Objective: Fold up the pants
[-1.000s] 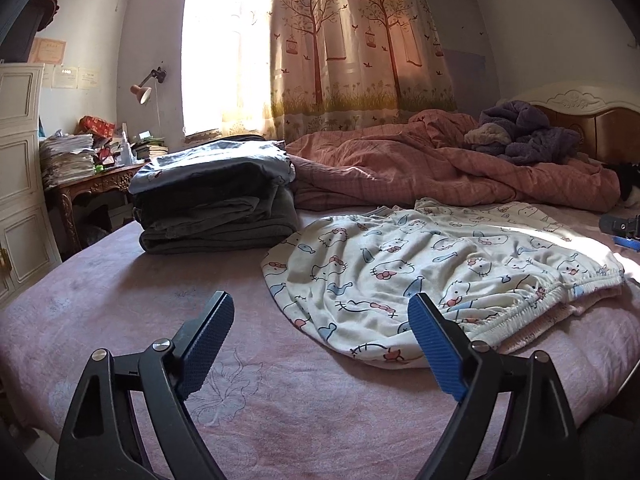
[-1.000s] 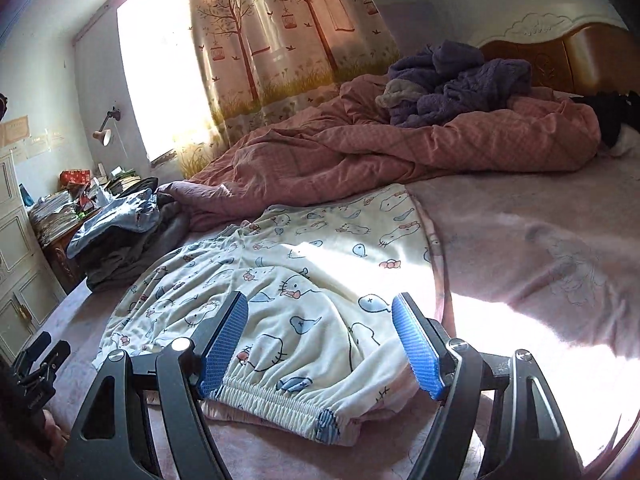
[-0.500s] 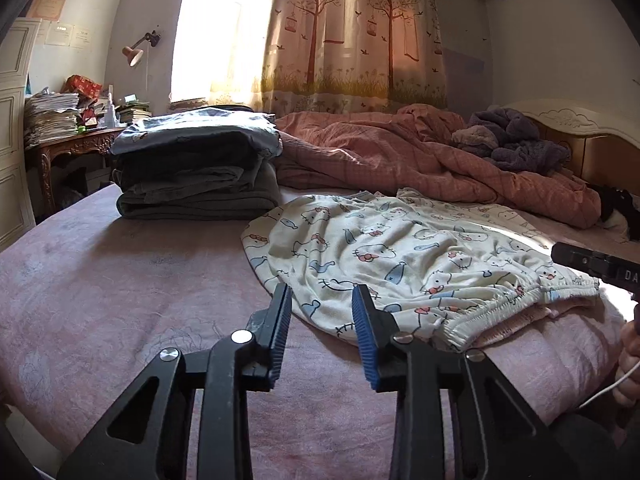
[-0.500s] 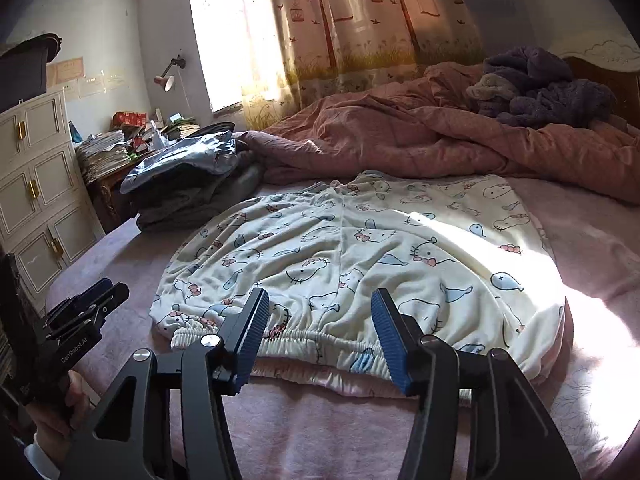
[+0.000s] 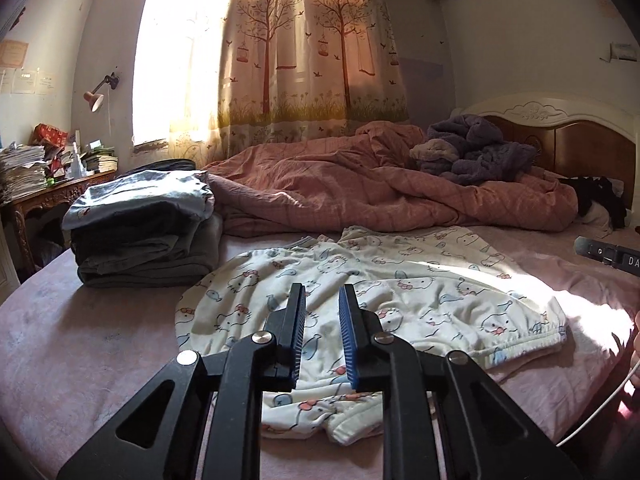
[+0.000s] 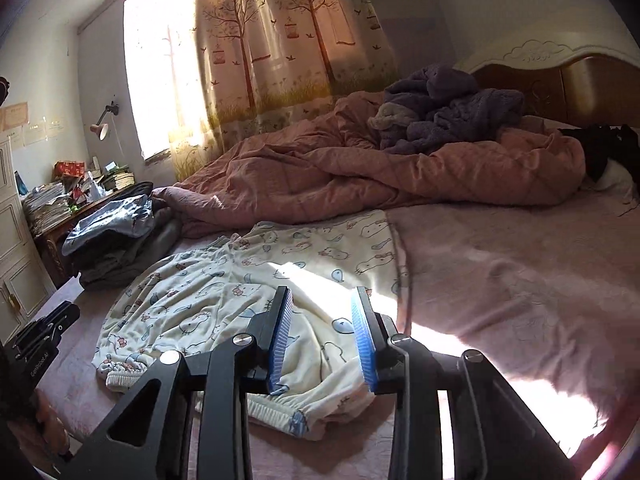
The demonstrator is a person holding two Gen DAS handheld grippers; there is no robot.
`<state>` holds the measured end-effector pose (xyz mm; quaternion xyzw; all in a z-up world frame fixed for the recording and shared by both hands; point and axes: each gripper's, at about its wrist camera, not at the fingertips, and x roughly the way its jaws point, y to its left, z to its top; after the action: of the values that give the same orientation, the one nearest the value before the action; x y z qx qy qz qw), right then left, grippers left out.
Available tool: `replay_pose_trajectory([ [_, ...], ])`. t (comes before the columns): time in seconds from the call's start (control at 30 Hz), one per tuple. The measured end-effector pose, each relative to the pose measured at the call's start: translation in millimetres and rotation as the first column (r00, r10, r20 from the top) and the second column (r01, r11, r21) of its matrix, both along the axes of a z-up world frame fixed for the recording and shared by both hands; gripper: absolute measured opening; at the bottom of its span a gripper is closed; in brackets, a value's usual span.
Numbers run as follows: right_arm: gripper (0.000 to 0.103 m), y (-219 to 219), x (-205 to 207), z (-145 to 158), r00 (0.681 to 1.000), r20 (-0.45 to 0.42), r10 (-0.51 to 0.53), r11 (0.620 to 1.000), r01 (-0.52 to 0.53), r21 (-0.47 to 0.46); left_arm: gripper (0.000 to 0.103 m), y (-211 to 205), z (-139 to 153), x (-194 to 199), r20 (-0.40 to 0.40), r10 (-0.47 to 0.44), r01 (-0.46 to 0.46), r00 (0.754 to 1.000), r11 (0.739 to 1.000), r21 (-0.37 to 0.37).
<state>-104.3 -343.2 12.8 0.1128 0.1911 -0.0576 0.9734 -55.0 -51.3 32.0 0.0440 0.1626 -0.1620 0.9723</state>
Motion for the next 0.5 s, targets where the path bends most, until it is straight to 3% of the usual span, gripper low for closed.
replay_pose_trajectory([
  [0.1, 0.033, -15.4, -14.2, 3.7, 1.0, 0.008, -0.027, 1.0, 0.027, -0.009, 0.017, -36.2, 8.4, 1.5, -0.053, -0.108, 0.109, 0.993, 0.994, 0.009],
  [0.27, 0.033, -34.9, -25.1, -0.2, 0.997, 0.003, -0.073, 0.997, 0.073, -0.026, 0.015, -95.0, 1.4, -2.0, -0.175, -0.298, 0.3, 0.938, 0.954, -0.016],
  [0.5, 0.033, -60.5, -24.1, -14.3, 0.997, -0.017, -0.081, 0.996, 0.082, 0.019, 0.015, -158.2, -22.1, -23.5, -0.249, -0.398, 0.425, 0.883, 0.903, 0.062],
])
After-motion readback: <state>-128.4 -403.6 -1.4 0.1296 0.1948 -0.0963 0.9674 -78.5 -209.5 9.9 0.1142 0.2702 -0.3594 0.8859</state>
